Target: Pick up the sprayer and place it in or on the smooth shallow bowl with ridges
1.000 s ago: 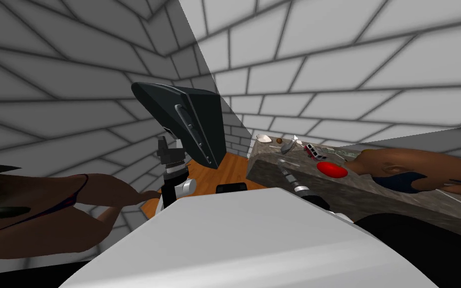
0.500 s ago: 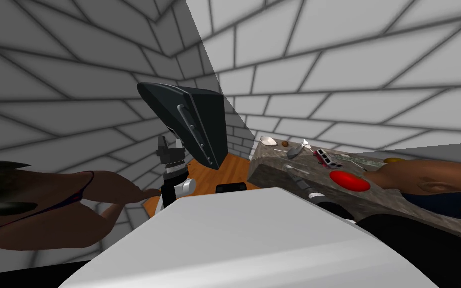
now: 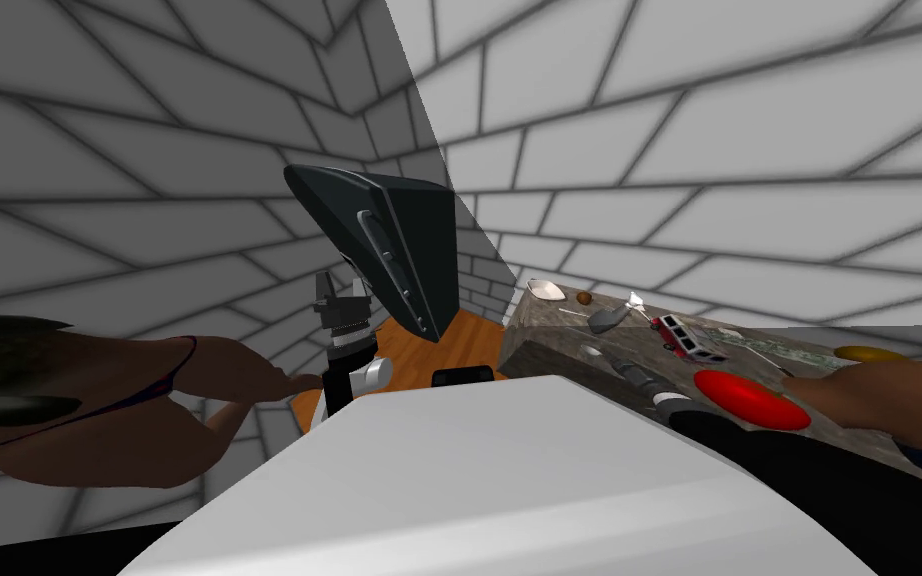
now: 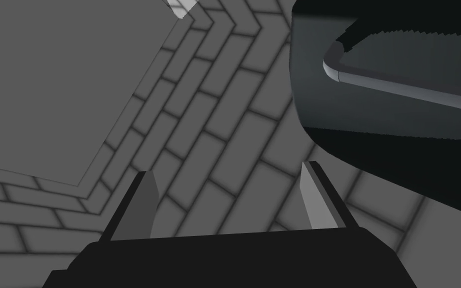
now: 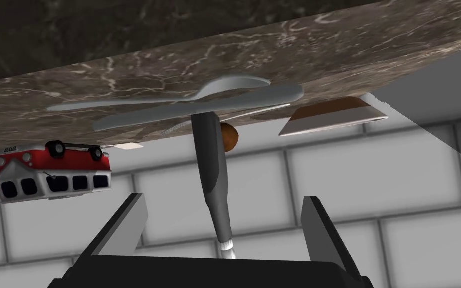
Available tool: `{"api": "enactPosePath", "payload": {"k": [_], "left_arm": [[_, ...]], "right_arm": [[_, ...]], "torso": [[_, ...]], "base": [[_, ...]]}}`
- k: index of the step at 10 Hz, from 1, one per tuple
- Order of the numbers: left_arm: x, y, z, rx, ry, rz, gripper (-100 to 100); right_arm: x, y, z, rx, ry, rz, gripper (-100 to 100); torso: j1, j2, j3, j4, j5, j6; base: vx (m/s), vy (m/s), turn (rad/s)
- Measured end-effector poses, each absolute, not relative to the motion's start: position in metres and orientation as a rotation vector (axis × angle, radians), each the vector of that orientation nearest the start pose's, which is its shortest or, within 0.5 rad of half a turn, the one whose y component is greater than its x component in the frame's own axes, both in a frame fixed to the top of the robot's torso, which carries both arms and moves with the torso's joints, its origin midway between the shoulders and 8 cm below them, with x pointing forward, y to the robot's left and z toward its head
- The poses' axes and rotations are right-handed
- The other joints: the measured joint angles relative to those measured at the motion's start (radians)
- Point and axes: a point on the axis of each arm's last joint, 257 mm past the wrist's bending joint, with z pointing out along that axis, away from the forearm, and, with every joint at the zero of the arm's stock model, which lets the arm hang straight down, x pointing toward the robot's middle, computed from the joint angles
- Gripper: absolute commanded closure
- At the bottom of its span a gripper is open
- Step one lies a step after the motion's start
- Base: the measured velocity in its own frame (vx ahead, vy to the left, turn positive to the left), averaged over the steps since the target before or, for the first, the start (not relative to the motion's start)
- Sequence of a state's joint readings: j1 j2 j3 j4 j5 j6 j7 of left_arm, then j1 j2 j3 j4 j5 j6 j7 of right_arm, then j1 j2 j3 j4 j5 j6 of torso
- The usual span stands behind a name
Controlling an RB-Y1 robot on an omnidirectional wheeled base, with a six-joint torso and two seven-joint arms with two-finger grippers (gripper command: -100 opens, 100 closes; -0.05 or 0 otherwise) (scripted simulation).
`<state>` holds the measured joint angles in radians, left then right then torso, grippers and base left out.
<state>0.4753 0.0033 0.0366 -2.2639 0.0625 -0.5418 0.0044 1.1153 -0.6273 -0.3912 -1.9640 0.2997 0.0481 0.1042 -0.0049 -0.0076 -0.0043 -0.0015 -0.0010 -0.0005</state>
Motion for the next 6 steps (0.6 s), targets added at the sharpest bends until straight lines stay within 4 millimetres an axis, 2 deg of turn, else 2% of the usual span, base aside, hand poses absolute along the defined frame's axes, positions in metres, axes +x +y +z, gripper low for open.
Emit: {"api": "enactPosePath", "payload": {"k": [3, 6], "left_arm": [[0.338, 0.296, 0.034, -0.652, 0.537, -1.328, 0], [0.338, 0.296, 0.034, -0.652, 0.537, -1.328, 0]], "right_arm": [[0.155, -0.621, -0.255, 0.688, 1.947, -0.302, -100], [0.163, -0.643, -0.241, 0.666, 1.948, -0.354, -100]], "torso": [[-0.002, 0.000, 0.000, 0.000, 0.000, 0.000], [-0.001, 0.002, 0.001, 0.000, 0.000, 0.000]], "base": [[0.099, -0.098, 0.094], [0.079, -0.085, 0.079]]}}
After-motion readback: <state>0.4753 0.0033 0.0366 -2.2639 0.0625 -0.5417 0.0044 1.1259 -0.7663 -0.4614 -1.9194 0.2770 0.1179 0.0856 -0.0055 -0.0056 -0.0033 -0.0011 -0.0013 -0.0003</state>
